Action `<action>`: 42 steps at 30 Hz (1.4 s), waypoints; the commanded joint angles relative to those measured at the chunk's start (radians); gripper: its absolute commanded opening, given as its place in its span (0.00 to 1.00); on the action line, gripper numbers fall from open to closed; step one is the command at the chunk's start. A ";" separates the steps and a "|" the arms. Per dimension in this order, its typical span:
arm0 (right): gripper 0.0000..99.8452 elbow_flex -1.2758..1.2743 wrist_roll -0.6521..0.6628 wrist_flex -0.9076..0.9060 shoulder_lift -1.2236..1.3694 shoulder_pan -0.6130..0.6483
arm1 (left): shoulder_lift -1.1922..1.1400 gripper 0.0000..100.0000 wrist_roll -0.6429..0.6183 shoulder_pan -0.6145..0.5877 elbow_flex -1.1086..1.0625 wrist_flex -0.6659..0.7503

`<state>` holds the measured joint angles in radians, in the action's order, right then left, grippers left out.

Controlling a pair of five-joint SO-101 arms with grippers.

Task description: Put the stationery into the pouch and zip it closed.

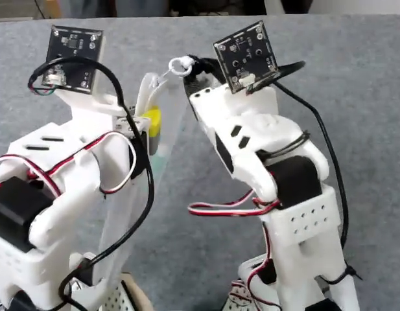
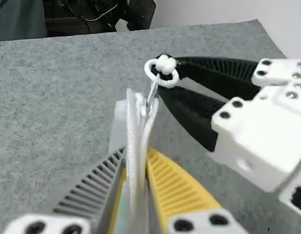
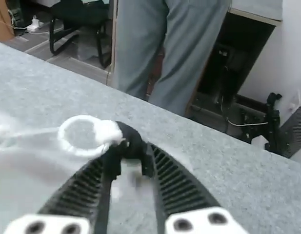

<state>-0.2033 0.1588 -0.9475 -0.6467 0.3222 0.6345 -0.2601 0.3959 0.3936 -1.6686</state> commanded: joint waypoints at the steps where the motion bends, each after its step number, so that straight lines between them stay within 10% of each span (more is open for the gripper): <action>1: 0.01 -0.012 0.000 0.057 0.016 -0.091 | 0.066 0.03 -0.008 -0.002 0.056 -0.012; 15: 0.02 -0.033 0.066 0.006 0.010 -0.092 | 0.060 0.03 0.071 0.002 0.101 -0.018; 25: 0.13 0.079 0.064 -0.190 0.007 -0.072 | 0.064 0.03 0.580 0.035 -0.102 -0.037; 42: 0.14 0.251 0.060 -0.606 -0.053 0.204 | 0.060 0.03 0.505 0.031 -0.114 0.018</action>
<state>-0.0407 0.2202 -1.5075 -0.6559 0.4803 0.6836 0.2570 0.4219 0.2739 -1.6962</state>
